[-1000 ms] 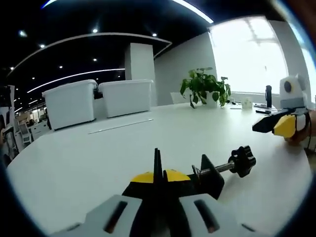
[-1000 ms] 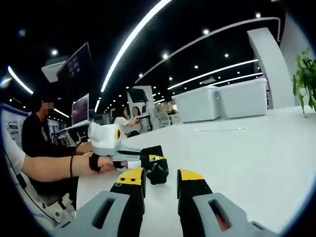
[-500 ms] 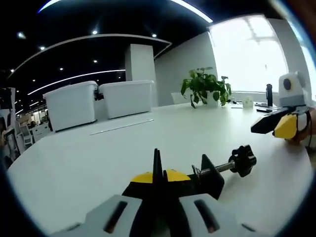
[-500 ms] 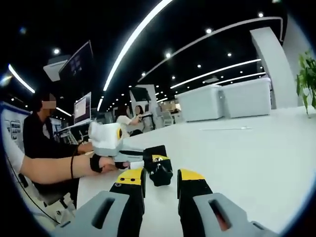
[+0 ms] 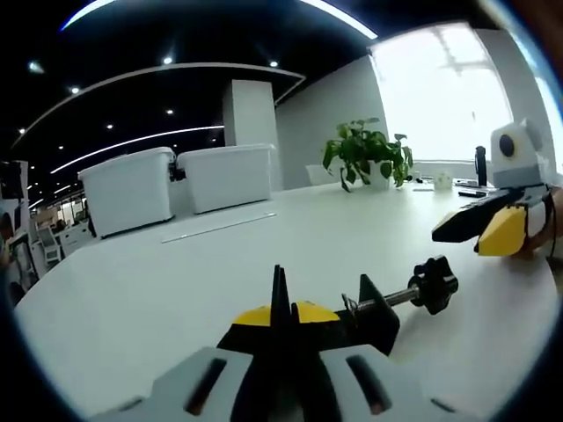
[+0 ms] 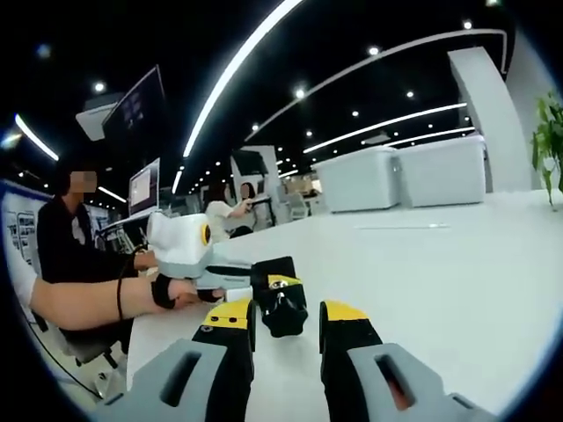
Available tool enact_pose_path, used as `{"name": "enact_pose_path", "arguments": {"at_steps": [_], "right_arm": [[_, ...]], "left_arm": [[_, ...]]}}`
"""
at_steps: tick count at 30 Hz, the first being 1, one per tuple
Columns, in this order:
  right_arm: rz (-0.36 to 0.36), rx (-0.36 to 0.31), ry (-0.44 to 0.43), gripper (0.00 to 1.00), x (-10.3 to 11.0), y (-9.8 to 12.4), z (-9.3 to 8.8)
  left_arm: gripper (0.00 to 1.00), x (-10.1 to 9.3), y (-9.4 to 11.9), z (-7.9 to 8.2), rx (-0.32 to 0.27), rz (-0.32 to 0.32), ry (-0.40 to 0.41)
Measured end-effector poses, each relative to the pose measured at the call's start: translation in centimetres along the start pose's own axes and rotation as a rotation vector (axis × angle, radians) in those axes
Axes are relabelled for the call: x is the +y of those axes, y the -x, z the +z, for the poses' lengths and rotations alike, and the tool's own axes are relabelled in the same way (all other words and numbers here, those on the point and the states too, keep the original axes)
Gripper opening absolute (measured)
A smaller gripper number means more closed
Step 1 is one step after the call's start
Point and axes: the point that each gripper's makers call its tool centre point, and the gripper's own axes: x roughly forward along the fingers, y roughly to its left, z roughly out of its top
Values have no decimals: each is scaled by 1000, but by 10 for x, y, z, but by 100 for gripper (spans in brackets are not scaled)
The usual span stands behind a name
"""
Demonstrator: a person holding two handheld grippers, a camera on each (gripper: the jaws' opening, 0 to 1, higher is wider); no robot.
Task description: Clamp the fixed fixture on the desktop, loosen the retaining clip, secure it to the edge of the desk, and tighten the retaining clip.
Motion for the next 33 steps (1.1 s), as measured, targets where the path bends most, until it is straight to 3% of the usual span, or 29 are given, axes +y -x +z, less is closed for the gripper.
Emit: {"name": "enact_pose_path", "arguments": {"at_steps": [13,18,28,33], "right_arm": [[14,12,-34,28,-5,-17,-2],[20,77,-11,28,-4,-21,-15],[34,77,-85,23,-5,-30,-14],[34,64,-75,22,-2,-29,-14]], "left_arm": [[6,-4,1,1,-3,3,-13],[6,-7,2,1,-3,1,-14],[6,-7,3,-2,-2,4,-11],[6,-6,2,-3,-2,7,-12]]}}
